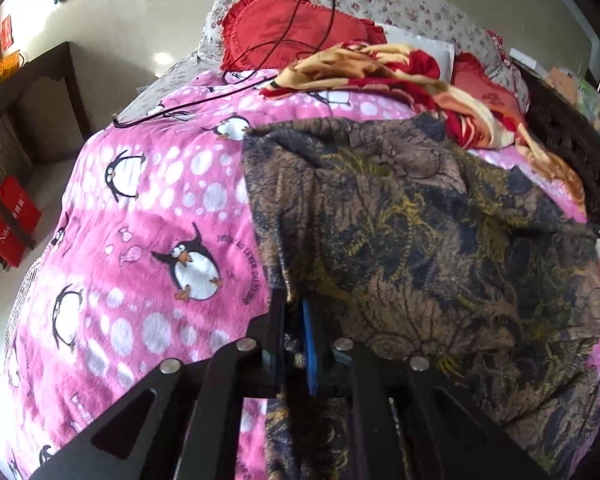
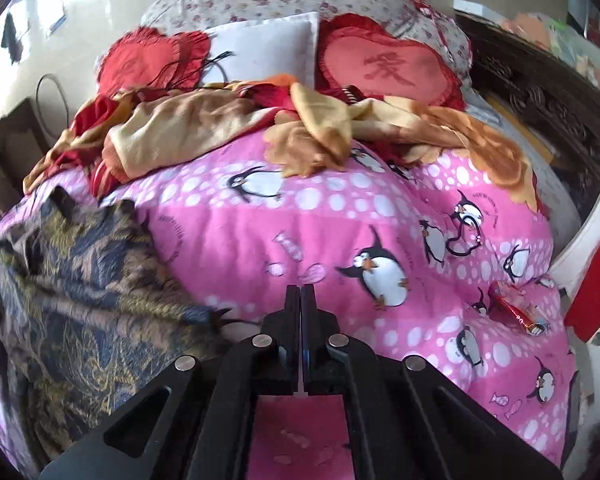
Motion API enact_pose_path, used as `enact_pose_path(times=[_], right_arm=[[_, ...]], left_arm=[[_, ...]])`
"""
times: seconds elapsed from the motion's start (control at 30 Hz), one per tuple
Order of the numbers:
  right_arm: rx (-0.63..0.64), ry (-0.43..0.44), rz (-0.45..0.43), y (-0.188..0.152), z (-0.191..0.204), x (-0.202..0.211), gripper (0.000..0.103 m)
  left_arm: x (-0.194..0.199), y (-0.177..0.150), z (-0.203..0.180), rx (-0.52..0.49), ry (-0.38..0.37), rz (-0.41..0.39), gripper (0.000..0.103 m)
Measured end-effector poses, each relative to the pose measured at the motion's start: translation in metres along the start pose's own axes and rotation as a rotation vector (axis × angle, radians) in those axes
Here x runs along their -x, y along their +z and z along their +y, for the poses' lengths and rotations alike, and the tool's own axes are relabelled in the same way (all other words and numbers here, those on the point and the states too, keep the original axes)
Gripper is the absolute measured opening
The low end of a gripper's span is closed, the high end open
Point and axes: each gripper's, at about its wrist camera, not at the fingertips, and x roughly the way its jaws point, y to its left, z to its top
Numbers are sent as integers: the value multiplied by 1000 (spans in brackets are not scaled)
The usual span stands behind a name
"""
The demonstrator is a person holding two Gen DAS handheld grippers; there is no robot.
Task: Fold small clothes
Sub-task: 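Grasp the garment edge with the left tool while the right tool folds the other side inward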
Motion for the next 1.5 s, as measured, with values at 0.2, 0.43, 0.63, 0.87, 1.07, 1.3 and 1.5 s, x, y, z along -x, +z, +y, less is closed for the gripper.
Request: enact_pose_path(times=[0.2, 0.43, 0.63, 0.87, 1.07, 1.3, 1.5], right_arm=[[-54, 284, -66, -22, 4, 55, 15], [81, 262, 37, -31, 63, 12, 18], [-48, 307, 66, -20, 39, -6, 10], [-124, 377, 113, -71, 21, 32, 46], [-32, 300, 160, -99, 31, 29, 1], [-204, 306, 206, -114, 0, 23, 4], [-161, 518, 185, -168, -1, 102, 37]], left_arm=[[28, 5, 2, -23, 16, -79, 38], [-4, 13, -22, -22, -26, -27, 66], [-34, 5, -25, -34, 25, 58, 66], [-13, -8, -14, 7, 10, 42, 66], [26, -30, -17, -12, -10, 24, 66], [71, -77, -13, -27, -90, 50, 67], [102, -117, 0, 3, -141, 78, 72]])
